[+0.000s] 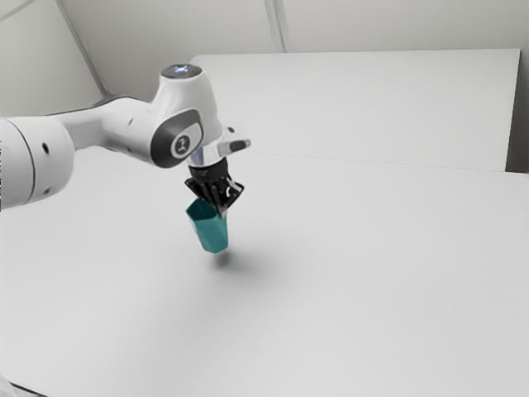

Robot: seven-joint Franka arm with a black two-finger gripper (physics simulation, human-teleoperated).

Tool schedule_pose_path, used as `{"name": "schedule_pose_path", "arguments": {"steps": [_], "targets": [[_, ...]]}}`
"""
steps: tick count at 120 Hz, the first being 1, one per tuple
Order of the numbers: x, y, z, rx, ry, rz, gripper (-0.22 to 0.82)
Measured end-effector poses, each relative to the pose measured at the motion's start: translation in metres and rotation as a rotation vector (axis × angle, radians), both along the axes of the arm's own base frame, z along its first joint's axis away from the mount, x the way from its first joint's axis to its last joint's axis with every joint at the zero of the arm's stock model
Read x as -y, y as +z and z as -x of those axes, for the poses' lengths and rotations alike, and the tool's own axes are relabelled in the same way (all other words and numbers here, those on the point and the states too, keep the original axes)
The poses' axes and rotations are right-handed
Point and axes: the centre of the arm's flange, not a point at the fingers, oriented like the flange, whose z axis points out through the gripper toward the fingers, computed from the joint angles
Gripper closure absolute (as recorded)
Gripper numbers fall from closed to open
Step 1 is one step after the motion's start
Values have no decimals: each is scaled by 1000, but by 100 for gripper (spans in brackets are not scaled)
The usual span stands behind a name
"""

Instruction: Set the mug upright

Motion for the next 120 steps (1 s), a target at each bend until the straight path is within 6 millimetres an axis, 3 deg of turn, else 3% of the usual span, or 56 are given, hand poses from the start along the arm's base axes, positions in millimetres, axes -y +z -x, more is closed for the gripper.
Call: {"name": "schedule_pose_path", "arguments": {"steps": [41, 120], "targets": [[-7, -25, 14, -68, 61, -17, 79], [-6, -49, 10, -58, 135, -23, 79]]}}
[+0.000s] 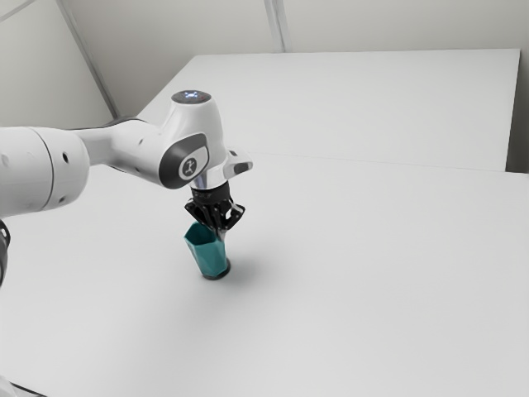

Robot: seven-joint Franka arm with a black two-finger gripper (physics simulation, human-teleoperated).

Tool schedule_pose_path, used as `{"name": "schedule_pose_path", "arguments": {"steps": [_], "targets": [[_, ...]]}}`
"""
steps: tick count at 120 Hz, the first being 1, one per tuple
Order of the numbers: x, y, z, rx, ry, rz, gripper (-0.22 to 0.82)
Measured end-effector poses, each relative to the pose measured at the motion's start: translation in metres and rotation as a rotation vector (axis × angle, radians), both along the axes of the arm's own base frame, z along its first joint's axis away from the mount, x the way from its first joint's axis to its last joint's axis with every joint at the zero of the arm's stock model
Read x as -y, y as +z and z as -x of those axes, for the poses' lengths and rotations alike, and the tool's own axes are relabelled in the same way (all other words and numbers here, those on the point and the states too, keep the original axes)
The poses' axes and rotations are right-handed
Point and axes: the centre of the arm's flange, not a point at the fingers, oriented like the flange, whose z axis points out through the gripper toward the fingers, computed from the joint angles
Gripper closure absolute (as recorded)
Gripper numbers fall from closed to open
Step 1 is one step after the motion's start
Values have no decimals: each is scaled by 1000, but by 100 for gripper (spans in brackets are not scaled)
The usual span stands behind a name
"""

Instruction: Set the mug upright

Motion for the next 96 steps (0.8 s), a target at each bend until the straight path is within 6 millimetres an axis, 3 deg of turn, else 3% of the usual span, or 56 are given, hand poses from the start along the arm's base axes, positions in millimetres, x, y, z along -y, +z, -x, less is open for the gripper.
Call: {"name": "schedule_pose_path", "arguments": {"steps": [30, 59, 84, 96], "targets": [[-1, 0, 2, -3, 15, 0, 77], [0, 3, 5, -20, 21, 4, 35], [2, 39, 13, -2, 16, 41, 14], [6, 78, 5, 36, 9, 53, 8]]}}
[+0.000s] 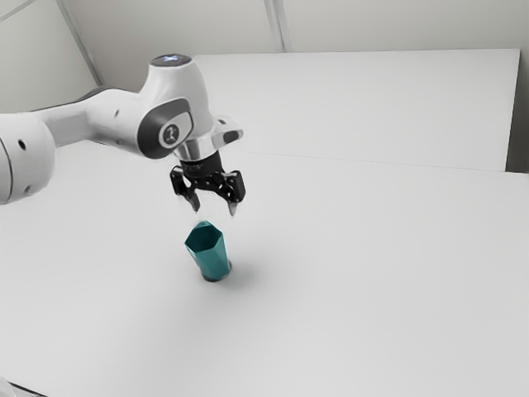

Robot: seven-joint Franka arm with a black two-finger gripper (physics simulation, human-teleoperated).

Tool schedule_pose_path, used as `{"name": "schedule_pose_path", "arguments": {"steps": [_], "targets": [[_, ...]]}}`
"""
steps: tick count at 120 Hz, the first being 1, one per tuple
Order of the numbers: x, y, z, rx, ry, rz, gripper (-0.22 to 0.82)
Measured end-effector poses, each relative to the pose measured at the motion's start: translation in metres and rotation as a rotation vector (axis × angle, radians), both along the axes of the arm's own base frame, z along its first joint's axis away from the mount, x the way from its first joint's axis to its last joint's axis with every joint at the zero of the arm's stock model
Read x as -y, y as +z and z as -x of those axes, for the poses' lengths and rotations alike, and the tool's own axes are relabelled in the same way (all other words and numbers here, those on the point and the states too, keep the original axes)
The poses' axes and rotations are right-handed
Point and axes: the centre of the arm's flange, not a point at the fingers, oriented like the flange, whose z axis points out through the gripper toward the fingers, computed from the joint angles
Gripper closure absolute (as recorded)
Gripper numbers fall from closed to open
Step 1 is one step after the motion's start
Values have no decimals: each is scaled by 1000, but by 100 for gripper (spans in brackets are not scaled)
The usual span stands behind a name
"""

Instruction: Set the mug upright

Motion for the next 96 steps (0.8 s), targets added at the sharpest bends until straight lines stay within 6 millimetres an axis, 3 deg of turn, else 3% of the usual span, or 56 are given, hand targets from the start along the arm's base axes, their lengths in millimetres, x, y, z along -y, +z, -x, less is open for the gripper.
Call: {"name": "schedule_pose_path", "arguments": {"steps": [9, 21, 48, 59, 70, 83, 96], "targets": [[4, 34, -8, 36, -15, 4, 6], [9, 62, -15, 57, -46, 0, 4], [27, 89, -15, 57, -147, 2, 1], [28, 117, -19, 92, -186, 10, 1], [16, 152, -24, 131, -198, 13, 1], [-13, 195, -29, 163, -182, 11, 0], [-45, 213, -28, 151, -163, 5, 0]]}}
